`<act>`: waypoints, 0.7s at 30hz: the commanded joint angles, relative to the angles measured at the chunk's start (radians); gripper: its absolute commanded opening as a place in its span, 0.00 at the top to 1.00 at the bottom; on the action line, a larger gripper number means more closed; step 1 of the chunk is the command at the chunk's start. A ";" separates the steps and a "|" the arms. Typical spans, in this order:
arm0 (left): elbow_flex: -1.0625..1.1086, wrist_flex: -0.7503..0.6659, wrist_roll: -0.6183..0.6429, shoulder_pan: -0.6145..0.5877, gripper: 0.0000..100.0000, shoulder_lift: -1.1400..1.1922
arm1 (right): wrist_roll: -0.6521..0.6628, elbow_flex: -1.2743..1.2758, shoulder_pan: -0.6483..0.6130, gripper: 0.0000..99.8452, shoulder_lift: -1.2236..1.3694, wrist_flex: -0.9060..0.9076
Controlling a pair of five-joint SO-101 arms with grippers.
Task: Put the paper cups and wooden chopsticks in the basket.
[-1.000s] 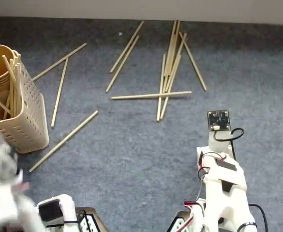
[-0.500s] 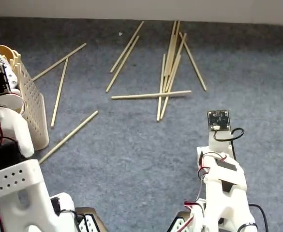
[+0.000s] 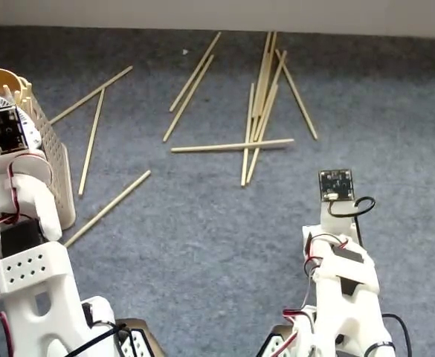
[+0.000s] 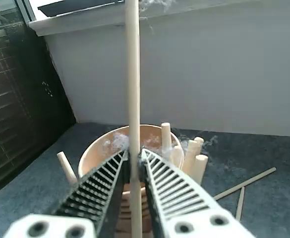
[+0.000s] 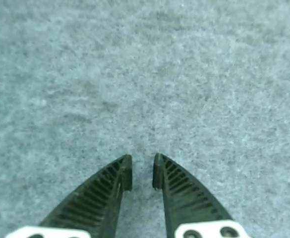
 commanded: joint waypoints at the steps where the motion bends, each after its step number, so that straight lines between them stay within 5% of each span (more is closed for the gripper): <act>1: 0.002 -0.017 0.011 -0.004 0.87 -0.002 | 0.012 -0.005 -0.008 0.92 -0.024 -0.016; 9: 0.005 -0.015 0.011 -0.002 0.82 -0.067 | 0.012 -0.005 -0.008 0.92 -0.024 -0.016; 21: 0.002 0.173 0.011 0.015 0.82 -0.386 | 0.012 -0.005 -0.008 0.92 -0.024 -0.016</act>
